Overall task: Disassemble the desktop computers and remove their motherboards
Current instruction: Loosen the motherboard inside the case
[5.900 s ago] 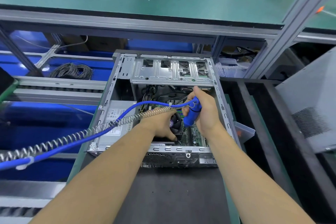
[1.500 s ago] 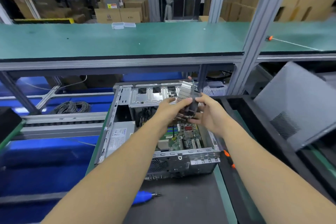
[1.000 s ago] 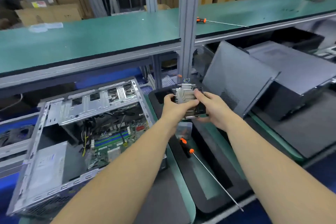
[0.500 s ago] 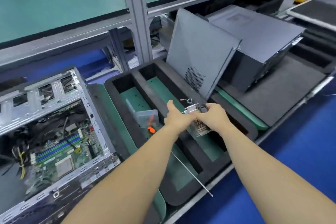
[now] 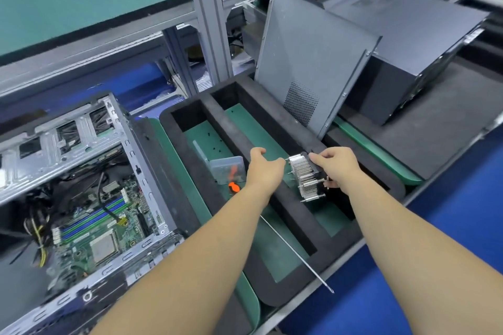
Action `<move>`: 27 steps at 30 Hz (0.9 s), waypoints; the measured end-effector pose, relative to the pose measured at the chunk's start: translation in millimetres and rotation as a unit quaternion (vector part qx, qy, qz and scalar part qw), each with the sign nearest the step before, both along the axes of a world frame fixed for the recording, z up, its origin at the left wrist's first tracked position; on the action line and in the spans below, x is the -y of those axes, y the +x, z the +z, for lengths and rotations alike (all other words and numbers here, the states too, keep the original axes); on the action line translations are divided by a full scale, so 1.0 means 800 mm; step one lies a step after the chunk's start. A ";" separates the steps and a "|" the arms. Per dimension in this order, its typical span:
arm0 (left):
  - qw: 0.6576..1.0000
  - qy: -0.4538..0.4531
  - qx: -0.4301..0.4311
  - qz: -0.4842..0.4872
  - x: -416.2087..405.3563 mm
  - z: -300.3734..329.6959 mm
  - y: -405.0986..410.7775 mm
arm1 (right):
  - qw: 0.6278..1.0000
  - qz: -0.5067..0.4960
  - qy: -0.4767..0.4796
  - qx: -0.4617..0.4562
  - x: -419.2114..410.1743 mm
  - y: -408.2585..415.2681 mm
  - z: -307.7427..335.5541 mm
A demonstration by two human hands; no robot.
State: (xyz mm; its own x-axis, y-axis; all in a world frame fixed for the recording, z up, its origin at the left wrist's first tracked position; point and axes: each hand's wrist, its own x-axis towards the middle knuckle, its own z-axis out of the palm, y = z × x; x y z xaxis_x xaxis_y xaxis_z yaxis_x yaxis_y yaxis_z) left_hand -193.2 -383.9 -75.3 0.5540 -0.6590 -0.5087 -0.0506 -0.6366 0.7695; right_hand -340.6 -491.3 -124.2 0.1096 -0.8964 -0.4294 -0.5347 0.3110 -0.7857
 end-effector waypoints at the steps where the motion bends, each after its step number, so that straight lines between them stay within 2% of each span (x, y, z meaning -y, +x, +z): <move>1: 1.000 0.001 0.000 -0.003 0.000 -0.001 0.000 | 1.000 -0.004 -0.002 -0.004 0.000 0.000 -0.001; 6: 1.000 -0.007 -0.003 -0.011 -0.001 -0.006 0.004 | 0.997 0.024 -0.043 -0.054 -0.003 -0.001 -0.003; 10: 1.000 -0.013 -0.008 -0.021 -0.003 -0.014 0.004 | 0.985 0.080 -0.074 -0.135 -0.016 0.004 -0.007; 17: 0.997 -0.027 -0.007 -0.068 -0.006 -0.028 0.001 | 0.979 0.083 -0.054 -0.176 -0.037 0.005 -0.015; 22: 0.981 -0.083 0.111 -0.134 -0.008 0.012 0.007 | 0.966 0.116 -0.128 -0.191 -0.037 0.055 0.046; 27: 0.936 -0.212 0.254 -0.120 -0.042 0.092 0.070 | 0.960 0.162 -0.216 -0.077 -0.057 0.166 0.141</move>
State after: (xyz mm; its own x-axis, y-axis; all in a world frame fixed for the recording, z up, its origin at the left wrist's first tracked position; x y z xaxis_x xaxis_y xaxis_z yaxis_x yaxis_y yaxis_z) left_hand -137.6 -350.2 -2.0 0.4641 -0.8782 0.1160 -0.5812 -0.2031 0.7880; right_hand -208.1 -445.9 -11.2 0.3768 -0.9244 -0.0585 -0.6690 -0.2280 -0.7074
